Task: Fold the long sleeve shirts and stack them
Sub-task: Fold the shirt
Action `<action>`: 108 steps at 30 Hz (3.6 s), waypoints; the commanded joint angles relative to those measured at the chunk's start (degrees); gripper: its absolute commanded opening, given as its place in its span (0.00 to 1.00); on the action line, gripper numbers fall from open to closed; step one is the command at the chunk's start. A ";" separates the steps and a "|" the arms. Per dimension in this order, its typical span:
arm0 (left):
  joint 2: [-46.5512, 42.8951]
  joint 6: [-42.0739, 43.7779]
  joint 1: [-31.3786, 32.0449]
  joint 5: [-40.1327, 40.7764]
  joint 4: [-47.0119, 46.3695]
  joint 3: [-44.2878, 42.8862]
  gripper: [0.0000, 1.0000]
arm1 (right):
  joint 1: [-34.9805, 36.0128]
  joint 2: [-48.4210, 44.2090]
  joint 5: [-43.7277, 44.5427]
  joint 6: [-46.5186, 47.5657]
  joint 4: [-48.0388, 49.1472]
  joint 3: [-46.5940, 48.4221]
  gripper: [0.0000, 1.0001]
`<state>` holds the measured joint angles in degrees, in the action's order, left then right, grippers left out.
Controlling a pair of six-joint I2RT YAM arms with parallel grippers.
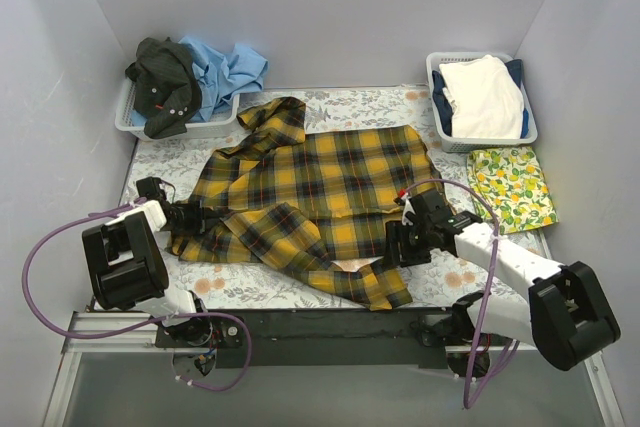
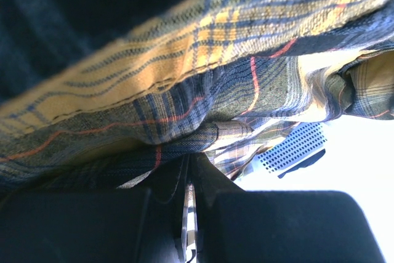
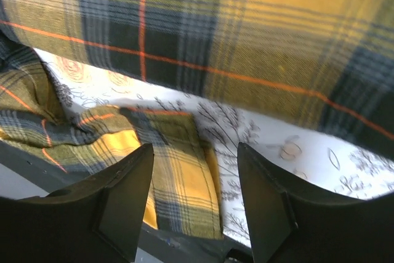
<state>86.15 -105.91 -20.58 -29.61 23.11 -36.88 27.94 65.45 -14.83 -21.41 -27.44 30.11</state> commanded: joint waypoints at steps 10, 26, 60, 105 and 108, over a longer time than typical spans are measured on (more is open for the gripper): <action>1.12 0.88 -0.52 0.25 0.53 -0.56 0.00 | 5.63 1.45 6.29 0.92 1.44 9.60 0.01; 3.06 1.93 -0.60 -0.98 0.79 -2.49 0.00 | 4.67 28.57 15.19 28.68 3.45 72.65 0.01; 2.71 3.69 -1.57 -9.59 -1.76 -8.99 0.80 | 4.58 39.68 -19.96 23.07 46.69 81.88 0.01; -23.22 24.34 14.07 -7.90 -5.44 -7.94 0.75 | 2.29 49.68 -6.18 20.27 48.97 89.77 0.01; -21.38 26.18 16.09 -10.73 -5.98 -7.77 0.74 | 1.59 50.65 -6.09 19.56 48.98 90.39 0.01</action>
<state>64.49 -82.19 -6.59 -36.32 18.65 -43.72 30.68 115.33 -22.81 -1.41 19.05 117.75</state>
